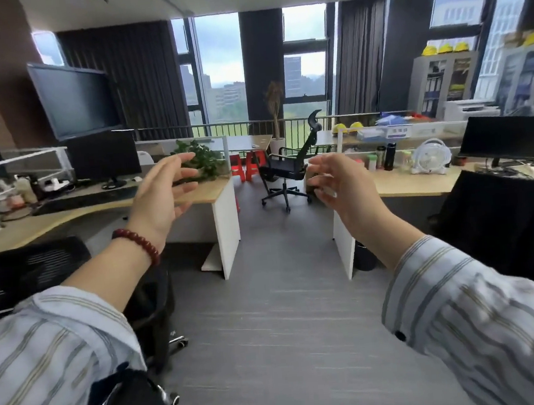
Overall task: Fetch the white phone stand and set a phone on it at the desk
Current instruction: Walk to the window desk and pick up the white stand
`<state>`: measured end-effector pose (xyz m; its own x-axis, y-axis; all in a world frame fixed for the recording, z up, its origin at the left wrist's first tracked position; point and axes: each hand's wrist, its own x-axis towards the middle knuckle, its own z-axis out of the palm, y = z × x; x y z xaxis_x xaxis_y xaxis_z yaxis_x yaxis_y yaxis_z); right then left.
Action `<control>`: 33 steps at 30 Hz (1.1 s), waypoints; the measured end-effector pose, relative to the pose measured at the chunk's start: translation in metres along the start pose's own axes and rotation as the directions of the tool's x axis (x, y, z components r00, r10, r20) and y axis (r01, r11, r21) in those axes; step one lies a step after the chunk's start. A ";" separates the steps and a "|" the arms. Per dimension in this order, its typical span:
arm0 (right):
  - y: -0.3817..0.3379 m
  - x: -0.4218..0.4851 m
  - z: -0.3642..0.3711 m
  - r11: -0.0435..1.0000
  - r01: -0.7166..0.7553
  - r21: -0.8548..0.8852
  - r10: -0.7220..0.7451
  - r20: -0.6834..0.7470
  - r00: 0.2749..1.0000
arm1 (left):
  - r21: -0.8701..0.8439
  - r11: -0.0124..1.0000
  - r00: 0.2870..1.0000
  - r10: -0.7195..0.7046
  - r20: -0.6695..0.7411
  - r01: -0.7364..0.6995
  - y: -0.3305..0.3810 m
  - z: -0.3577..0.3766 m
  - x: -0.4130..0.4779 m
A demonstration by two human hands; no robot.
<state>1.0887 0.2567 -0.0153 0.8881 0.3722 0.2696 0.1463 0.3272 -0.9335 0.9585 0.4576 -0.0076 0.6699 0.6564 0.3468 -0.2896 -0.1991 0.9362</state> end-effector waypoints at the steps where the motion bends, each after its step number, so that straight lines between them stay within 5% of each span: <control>1: 0.005 0.027 0.004 1.000 0.001 0.004 -0.001 0.005 1.000 | -0.004 1.000 1.000 0.002 -0.004 -0.002 -0.006 0.004 0.026; 11: 0.076 0.273 -0.021 1.000 0.024 -0.007 -0.024 -0.068 0.997 | -0.082 0.996 0.998 -0.022 -0.062 0.016 -0.117 0.104 0.261; 23: 0.163 0.618 -0.074 0.997 0.071 -0.039 -0.074 -0.084 0.994 | -0.093 0.993 0.997 -0.075 0.026 0.077 -0.244 0.271 0.578; 33: 0.283 0.889 -0.018 0.971 -0.163 -0.177 0.191 0.153 0.970 | 0.099 0.983 0.982 -0.165 0.097 0.155 -0.358 0.254 0.813</control>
<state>1.9279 0.6646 -0.0441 0.8223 0.5564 0.1198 0.0747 0.1031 -0.9919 1.7807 0.8777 -0.0462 0.7715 0.6067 0.1917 -0.1129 -0.1661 0.9796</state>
